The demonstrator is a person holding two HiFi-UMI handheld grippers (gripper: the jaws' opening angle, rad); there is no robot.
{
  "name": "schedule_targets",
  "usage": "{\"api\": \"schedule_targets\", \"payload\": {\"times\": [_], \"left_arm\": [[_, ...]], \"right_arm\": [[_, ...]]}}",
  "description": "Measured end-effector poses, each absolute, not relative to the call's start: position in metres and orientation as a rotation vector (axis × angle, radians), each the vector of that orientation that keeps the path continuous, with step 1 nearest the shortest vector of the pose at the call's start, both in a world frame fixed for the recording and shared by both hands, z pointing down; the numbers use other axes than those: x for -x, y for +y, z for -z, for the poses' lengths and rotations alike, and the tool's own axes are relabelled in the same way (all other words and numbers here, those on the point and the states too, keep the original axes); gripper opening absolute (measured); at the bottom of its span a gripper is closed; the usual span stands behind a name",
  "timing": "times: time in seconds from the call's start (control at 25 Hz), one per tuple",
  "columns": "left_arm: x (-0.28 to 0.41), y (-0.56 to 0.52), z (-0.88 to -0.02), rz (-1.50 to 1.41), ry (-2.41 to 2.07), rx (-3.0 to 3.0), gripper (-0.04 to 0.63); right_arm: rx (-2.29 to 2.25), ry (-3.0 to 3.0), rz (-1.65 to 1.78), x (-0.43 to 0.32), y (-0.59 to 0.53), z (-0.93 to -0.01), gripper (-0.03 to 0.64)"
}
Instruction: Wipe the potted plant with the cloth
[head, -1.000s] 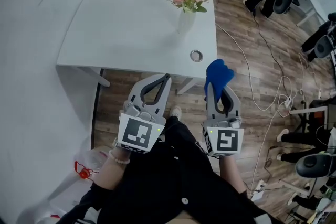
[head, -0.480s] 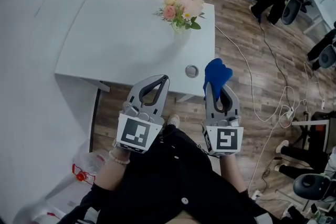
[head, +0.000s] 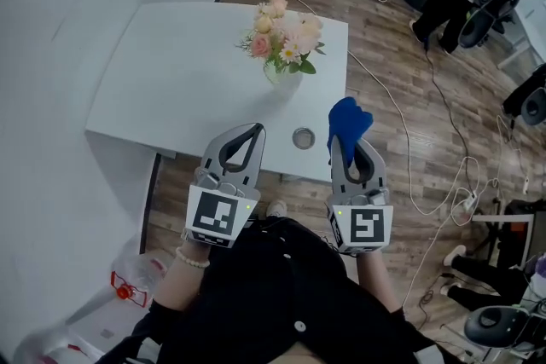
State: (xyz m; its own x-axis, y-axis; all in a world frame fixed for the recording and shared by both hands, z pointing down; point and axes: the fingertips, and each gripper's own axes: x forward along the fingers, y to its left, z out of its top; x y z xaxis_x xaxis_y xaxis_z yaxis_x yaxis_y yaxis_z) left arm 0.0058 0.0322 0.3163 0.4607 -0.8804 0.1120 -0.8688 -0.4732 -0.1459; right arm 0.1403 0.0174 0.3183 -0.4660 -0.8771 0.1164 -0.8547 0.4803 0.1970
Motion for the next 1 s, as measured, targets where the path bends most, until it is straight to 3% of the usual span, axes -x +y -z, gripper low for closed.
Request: {"api": "schedule_targets", "payload": {"times": [0.84,1.0], "left_arm": [[0.02,-0.03,-0.331,0.253,1.716,2.599,0.009],[0.022,-0.046,-0.335,0.285,1.622,2.647,0.087]], "right_arm": [[-1.454,-2.504,0.097,-0.147,-0.028,-0.335,0.077],[-1.475,-2.481,0.073,-0.142,-0.042,-0.338,0.077]]}}
